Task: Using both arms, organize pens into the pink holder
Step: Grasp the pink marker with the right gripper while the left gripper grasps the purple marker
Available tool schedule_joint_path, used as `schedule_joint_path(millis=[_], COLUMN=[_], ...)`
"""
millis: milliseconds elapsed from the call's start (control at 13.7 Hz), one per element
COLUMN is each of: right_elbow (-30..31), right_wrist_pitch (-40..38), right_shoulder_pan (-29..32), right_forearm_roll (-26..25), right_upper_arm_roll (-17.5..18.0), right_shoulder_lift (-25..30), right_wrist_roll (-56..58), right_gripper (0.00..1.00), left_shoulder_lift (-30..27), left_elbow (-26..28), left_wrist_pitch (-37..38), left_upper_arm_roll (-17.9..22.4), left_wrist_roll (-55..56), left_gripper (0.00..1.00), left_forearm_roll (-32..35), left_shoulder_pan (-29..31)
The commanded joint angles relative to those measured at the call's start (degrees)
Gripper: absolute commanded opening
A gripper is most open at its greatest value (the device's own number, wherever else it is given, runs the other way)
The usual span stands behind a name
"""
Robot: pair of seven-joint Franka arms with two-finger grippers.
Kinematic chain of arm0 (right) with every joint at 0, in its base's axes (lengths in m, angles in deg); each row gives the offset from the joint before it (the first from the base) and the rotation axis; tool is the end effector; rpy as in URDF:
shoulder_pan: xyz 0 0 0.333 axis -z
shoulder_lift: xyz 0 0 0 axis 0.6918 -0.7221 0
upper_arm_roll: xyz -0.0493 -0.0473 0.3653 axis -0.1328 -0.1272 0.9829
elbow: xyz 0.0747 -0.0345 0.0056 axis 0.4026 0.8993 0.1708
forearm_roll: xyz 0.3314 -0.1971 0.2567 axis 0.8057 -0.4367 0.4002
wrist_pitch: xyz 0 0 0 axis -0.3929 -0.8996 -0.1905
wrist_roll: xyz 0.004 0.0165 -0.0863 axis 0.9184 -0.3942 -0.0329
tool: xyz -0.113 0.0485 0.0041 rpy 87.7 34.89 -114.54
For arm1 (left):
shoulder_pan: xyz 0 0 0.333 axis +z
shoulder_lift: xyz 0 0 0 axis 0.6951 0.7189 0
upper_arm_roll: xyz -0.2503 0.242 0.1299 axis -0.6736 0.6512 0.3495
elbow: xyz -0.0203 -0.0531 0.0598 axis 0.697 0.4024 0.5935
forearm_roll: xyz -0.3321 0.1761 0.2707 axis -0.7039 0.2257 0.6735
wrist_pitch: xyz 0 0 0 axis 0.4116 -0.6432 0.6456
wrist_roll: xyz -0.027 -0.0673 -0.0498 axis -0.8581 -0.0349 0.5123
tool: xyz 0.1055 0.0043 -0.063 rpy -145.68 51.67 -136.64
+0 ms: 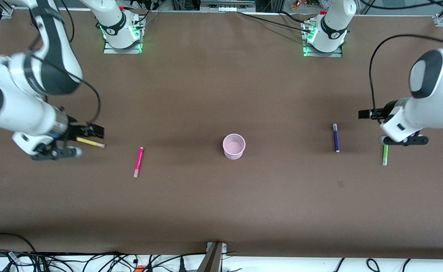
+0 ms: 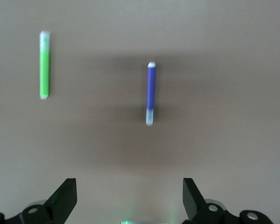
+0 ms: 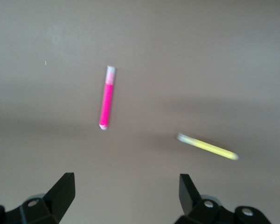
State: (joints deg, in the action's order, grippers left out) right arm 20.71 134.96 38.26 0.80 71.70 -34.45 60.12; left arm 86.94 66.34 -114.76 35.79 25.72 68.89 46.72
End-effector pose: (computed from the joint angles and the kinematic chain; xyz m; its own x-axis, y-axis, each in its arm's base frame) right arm 0.7412 0.1148 0.3946 0.9940 0.0377 -0.1025 0.0331 -0.9984 -0.0467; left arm 0.6794 -0.0003 0.4015 0.9412 -0.0046 -0.3377 -0.0185 -0.9991 -0.0379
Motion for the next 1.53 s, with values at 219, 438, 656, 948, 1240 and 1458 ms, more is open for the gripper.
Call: schedule_joint_path(millis=[219,438,656,948,1240,1458], right_elbow=[-1.2,-0.5,0.4,1.7,4.4,4.6], right_wrist_pitch=[9.7,14.0,13.9,13.5,13.4,13.4], right_shoulder_pan=[-3.5,-2.5,-2.0,-2.8,-2.8,-2.8], right_forearm_roll=[2.5,2.7,4.2,6.0,6.1,7.0], right_upper_arm_roll=[0.1,0.0,0.1,0.3,0.3,0.3], right_shoulder_lift=[-13.5,-18.5,-18.7,-18.6,-17.3,-17.3], right_wrist_roll=[-7.6,-8.2,-9.0,-11.8,-11.9,-12.0], right_gripper=[0.98,0.95,0.92,0.92,0.91,0.83], left_shoulder_lift=[6.5,7.8,11.0,12.7,12.7,13.9], left_elbow=[7.4,17.0,19.4,19.0,19.0,19.0], left_wrist_pitch=[-21.6,-39.4,-46.6,-46.7,-46.5,-46.5], left_upper_arm_roll=[0.0,0.0,0.0,0.0,0.0,0.0], left_wrist_roll=[-8.4,-8.6,-8.6,-7.9,-8.7,-8.6], left_gripper=[1.00,1.00,1.00,0.78,0.16,0.10], left_forearm_roll=[-1.0,-0.9,-0.9,-0.9,-0.9,-0.9], left_shoulder_pan=[0.8,0.7,0.7,0.3,0.5,0.5])
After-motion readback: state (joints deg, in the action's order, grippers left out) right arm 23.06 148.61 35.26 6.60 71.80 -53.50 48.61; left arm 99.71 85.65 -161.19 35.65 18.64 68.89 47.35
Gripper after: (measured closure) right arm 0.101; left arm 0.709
